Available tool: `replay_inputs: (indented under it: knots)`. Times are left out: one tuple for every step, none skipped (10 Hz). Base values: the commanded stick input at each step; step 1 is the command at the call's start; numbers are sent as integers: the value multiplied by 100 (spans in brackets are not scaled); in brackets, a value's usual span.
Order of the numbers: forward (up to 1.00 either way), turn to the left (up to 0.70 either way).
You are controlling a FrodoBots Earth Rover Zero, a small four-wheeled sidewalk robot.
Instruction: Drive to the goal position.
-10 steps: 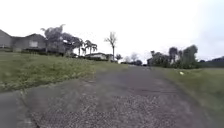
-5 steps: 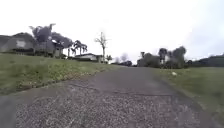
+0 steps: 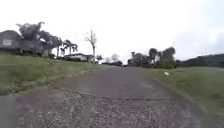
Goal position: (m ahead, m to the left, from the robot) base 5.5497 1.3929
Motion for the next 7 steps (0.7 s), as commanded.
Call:
replay_inputs:
  knots:
    - [70, 0]
    - [70, 0]
    - [70, 0]
    - [70, 0]
    - [70, 0]
    - [70, 4]
    - [70, 2]
